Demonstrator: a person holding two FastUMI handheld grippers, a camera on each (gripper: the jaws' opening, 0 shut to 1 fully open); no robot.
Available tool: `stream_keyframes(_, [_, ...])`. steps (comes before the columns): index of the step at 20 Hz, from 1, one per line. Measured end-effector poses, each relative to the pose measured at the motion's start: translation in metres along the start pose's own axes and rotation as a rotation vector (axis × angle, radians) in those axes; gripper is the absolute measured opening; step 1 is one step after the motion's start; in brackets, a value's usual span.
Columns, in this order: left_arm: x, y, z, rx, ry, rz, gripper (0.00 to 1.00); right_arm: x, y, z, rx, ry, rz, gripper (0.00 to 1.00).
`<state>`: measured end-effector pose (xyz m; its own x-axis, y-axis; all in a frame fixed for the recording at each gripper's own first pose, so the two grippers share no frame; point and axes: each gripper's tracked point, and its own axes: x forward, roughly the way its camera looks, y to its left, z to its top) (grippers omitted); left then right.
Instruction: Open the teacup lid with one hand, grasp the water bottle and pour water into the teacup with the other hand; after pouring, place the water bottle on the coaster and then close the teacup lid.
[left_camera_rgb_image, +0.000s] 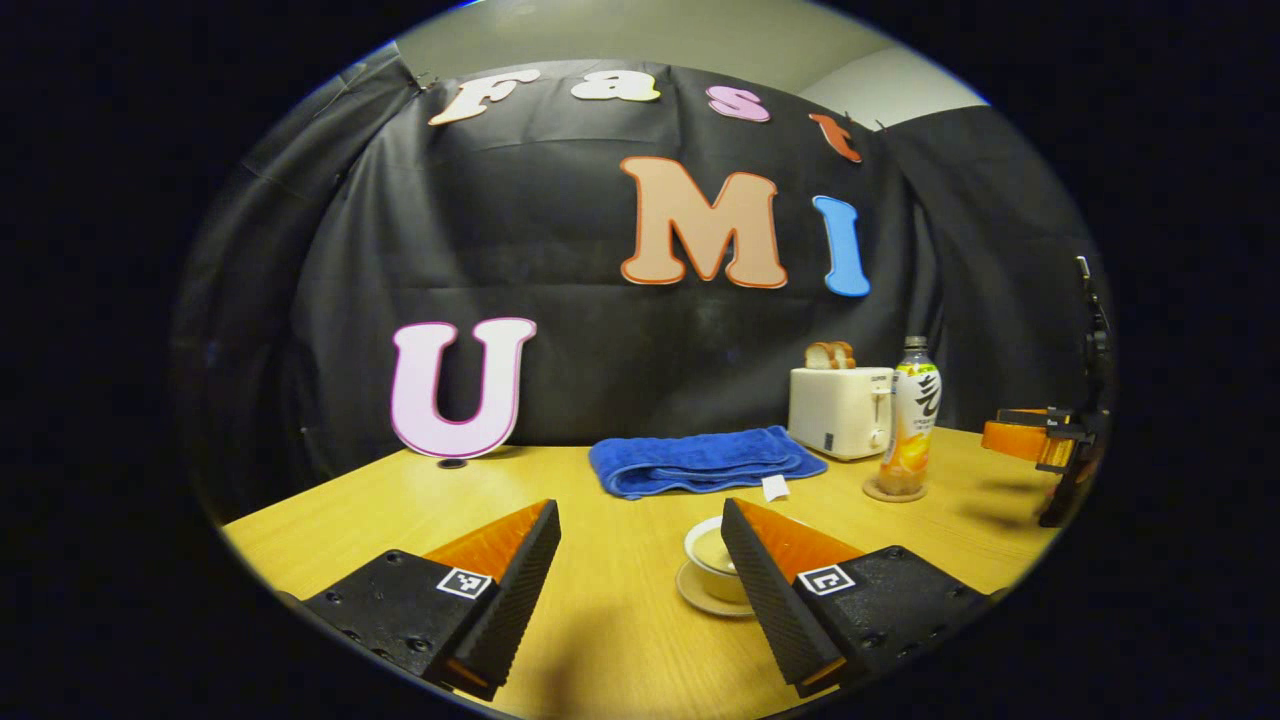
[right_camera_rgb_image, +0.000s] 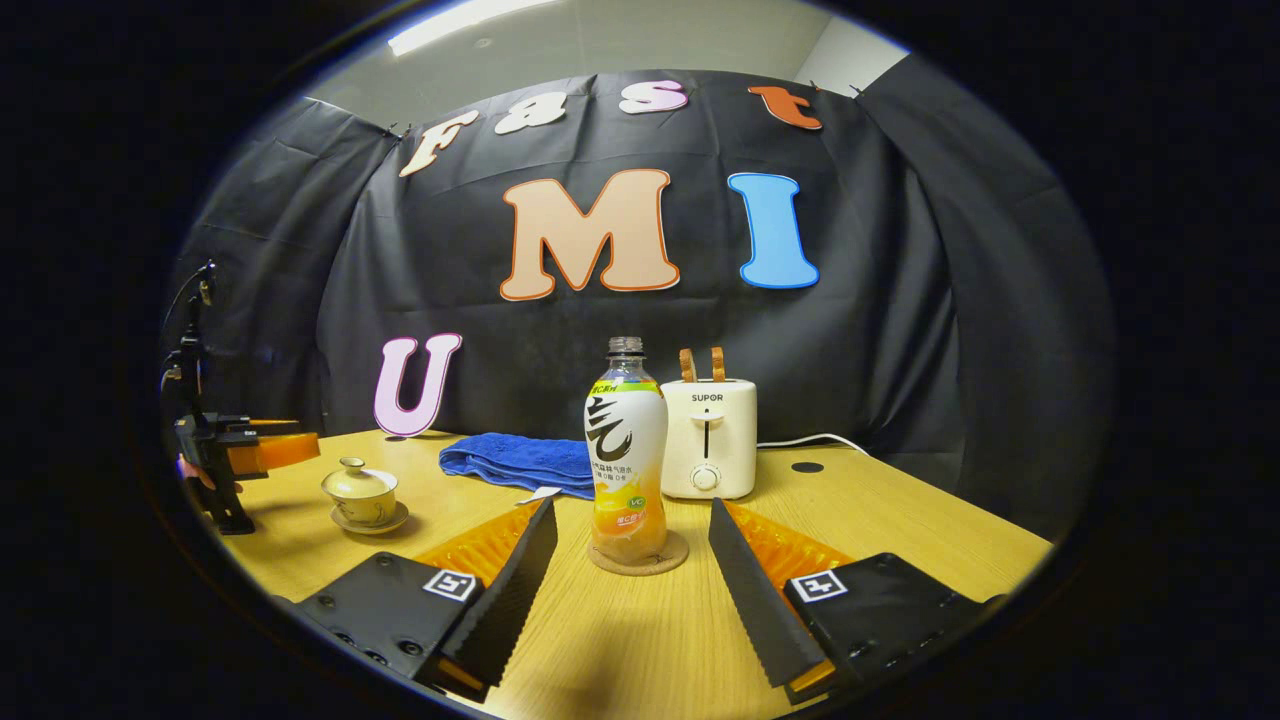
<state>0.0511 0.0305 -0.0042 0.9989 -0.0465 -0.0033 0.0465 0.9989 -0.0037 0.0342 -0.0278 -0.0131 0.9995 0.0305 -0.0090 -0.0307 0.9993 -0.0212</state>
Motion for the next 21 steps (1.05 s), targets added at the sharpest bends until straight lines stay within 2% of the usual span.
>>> stream_keyframes(2, [-0.013,0.024,0.002,0.003,-0.003,0.123,0.98,0.000,-0.002,0.001,0.000,-0.001,-0.009,1.00])
stream_keyframes(4, [-0.023,0.043,0.002,0.005,0.000,0.232,0.94,0.000,-0.007,0.001,-0.001,-0.003,-0.034,0.97])
stream_keyframes(6, [-0.028,0.047,0.001,0.006,0.001,0.282,0.93,-0.002,-0.013,0.001,-0.002,-0.004,-0.066,0.97])
stream_keyframes(7, [-0.030,0.051,0.001,0.009,0.001,0.304,0.93,-0.003,-0.016,0.001,-0.002,-0.005,-0.084,0.94])
stream_keyframes(9, [-0.032,0.058,0.001,0.011,0.000,0.340,0.93,-0.003,-0.020,0.001,-0.003,-0.006,-0.111,0.97])
stream_keyframes(10, [-0.034,0.060,0.001,0.012,-0.001,0.355,0.92,-0.004,-0.022,0.001,-0.004,-0.007,-0.118,0.97])
stream_keyframes(11, [-0.034,0.061,0.001,0.012,-0.001,0.365,0.92,-0.004,-0.022,0.001,-0.004,-0.007,-0.121,0.93])
stream_keyframes(15, [-0.035,0.062,0.001,0.011,-0.001,0.368,0.93,-0.004,-0.023,0.001,-0.004,-0.008,-0.131,0.93])
stream_keyframes(16, [-0.035,0.062,0.001,0.011,-0.002,0.368,0.92,-0.004,-0.024,0.001,-0.004,-0.008,-0.132,1.00])
stream_keyframes(17, [-0.035,0.062,0.001,0.011,-0.002,0.368,0.92,-0.004,-0.024,0.001,-0.004,-0.008,-0.132,0.97])
stream_keyframes(21, [-0.034,0.060,0.000,0.008,-0.003,0.358,0.93,-0.005,-0.023,0.002,-0.004,-0.008,-0.132,1.00])
